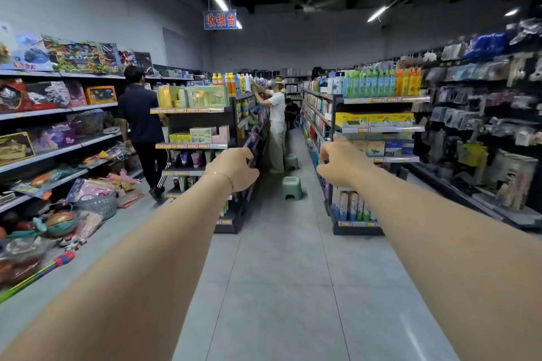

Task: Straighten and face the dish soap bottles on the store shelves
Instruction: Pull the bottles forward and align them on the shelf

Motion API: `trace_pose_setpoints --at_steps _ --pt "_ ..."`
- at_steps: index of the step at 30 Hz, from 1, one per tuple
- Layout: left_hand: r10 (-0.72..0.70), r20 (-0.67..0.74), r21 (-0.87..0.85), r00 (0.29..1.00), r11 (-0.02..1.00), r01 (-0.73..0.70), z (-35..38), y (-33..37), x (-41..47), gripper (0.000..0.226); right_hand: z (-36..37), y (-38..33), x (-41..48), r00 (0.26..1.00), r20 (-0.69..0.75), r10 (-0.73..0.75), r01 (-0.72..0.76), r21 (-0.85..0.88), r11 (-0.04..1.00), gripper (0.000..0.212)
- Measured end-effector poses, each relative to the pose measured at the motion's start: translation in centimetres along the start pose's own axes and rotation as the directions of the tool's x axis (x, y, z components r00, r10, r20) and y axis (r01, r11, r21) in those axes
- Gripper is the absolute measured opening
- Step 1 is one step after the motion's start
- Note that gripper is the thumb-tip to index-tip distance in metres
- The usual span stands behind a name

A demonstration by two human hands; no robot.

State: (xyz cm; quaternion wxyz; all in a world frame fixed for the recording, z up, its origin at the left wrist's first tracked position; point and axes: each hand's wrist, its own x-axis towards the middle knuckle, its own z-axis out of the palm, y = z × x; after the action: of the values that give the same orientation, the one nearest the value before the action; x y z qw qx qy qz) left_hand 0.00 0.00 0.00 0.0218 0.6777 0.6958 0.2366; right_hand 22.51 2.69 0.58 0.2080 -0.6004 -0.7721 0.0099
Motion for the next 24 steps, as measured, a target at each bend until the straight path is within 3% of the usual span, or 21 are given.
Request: trace_pose_setpoints --at_steps 8,24 --pt "-0.001 0.0 0.18 1.0 0.984 0.001 0.2 -5.8 14.0 0.044 3.7 -3.4 15.7 1.0 -0.007 -0.011 0.011 -0.018 1.0 0.019" --pt "-0.008 -0.006 0.224 1.0 0.975 0.009 7.6 -12.8 42.5 0.048 14.0 -0.8 45.6 0.998 0.015 -0.055 0.055 0.034 0.998 0.02"
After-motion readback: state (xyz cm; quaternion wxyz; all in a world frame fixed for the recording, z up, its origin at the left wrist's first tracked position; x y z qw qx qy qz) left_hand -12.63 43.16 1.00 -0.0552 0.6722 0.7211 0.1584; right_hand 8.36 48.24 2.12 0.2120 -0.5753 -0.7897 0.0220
